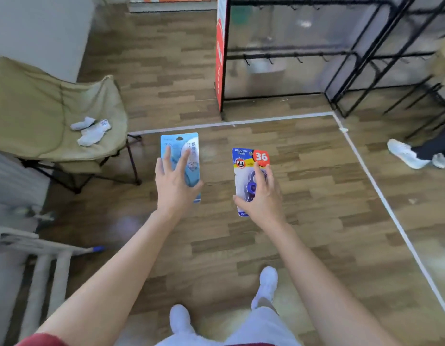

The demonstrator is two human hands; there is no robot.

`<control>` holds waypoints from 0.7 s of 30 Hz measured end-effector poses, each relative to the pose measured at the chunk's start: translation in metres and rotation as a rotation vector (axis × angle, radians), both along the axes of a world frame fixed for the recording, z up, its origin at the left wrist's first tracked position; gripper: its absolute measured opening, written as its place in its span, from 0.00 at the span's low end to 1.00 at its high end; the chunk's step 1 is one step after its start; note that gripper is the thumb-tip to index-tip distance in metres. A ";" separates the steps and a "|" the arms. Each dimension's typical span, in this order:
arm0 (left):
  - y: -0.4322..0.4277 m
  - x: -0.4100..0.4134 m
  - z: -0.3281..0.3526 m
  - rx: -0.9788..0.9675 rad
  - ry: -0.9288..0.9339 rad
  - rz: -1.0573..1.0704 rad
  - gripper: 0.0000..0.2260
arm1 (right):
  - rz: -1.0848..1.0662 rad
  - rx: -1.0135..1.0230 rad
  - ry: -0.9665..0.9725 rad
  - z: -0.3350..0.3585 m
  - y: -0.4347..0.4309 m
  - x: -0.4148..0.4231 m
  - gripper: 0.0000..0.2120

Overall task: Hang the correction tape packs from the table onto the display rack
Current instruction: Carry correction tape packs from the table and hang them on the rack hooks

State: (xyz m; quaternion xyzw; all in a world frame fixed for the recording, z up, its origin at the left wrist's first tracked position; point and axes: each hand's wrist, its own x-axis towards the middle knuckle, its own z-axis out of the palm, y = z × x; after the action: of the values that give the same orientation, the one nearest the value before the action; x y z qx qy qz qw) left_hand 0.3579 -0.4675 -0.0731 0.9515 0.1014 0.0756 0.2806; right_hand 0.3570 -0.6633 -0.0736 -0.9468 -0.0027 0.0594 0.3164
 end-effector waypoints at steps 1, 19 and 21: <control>-0.019 0.010 0.000 -0.008 0.002 -0.004 0.34 | -0.005 -0.007 -0.004 0.001 -0.020 0.009 0.45; -0.217 0.206 0.025 0.040 -0.071 0.032 0.36 | 0.101 -0.113 -0.206 0.026 -0.233 0.225 0.45; -0.225 0.242 0.029 0.040 -0.090 0.033 0.36 | 0.108 -0.105 -0.233 0.032 -0.242 0.262 0.44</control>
State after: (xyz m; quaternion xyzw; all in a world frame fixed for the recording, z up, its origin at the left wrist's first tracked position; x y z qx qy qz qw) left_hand 0.5996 -0.6929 -0.0443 0.9507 0.1026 0.1250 0.2645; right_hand 0.6186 -0.9053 -0.0418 -0.9609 -0.0873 -0.0340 0.2605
